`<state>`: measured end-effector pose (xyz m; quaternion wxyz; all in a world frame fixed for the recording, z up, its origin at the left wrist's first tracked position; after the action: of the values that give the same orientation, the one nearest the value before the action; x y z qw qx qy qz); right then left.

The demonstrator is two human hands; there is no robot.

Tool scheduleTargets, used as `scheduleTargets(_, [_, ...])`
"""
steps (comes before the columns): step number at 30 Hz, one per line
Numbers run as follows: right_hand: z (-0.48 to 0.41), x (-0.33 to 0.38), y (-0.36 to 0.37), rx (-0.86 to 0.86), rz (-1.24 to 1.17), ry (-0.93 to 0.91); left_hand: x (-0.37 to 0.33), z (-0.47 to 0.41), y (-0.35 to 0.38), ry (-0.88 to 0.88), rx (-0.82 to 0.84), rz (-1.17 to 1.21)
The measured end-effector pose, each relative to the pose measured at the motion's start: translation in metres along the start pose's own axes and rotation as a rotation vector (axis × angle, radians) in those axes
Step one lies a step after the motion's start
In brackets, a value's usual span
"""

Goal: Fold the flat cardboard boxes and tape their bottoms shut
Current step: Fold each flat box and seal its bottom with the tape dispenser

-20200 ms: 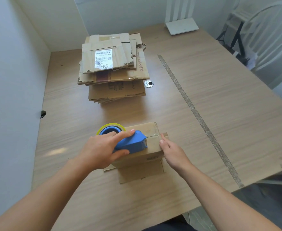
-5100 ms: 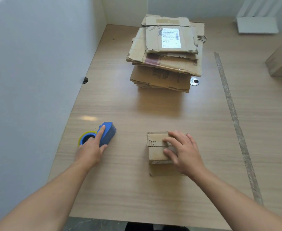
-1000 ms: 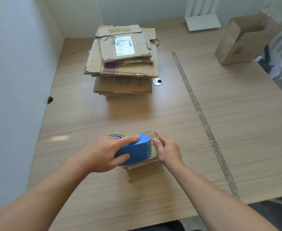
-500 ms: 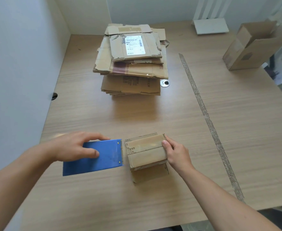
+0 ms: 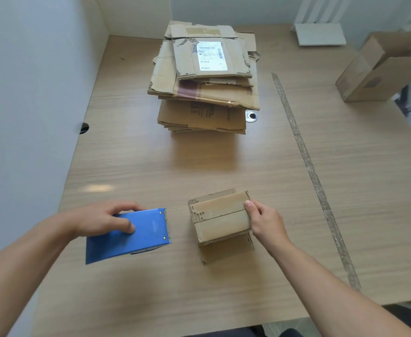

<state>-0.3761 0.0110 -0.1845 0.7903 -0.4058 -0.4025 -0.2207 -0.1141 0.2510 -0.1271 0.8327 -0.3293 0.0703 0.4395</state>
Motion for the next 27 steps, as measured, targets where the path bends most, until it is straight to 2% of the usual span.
scheduleTargets(6, [0.002, -0.008, 0.007, -0.006, -0.146, 0.07, -0.009, -0.028, 0.012, -0.02, -0.035, -0.089])
scheduleTargets(11, [0.005, -0.012, 0.011, 0.002, -0.242, 0.188, -0.036, -0.047, 0.019, 0.022, -0.13, -0.228])
scheduleTargets(15, [0.006, -0.013, 0.014, 0.0, -0.278, 0.21, -0.051, -0.05, 0.017, 0.015, -0.192, -0.303])
scheduleTargets(27, [0.004, -0.015, 0.022, -0.036, -0.325, 0.229, -0.081, -0.045, 0.013, -0.143, -0.373, -0.557])
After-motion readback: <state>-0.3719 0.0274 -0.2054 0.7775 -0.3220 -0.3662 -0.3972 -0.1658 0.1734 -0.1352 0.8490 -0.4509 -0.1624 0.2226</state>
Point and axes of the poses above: each hand's wrist, its own z-axis away from the middle knuckle, its own y-axis out of the palm, x = y × z, the point moved 10 cm from there along -z, towards the middle knuckle, and after that the axes turned 8 degrees about -z, right-handed, at the moved point
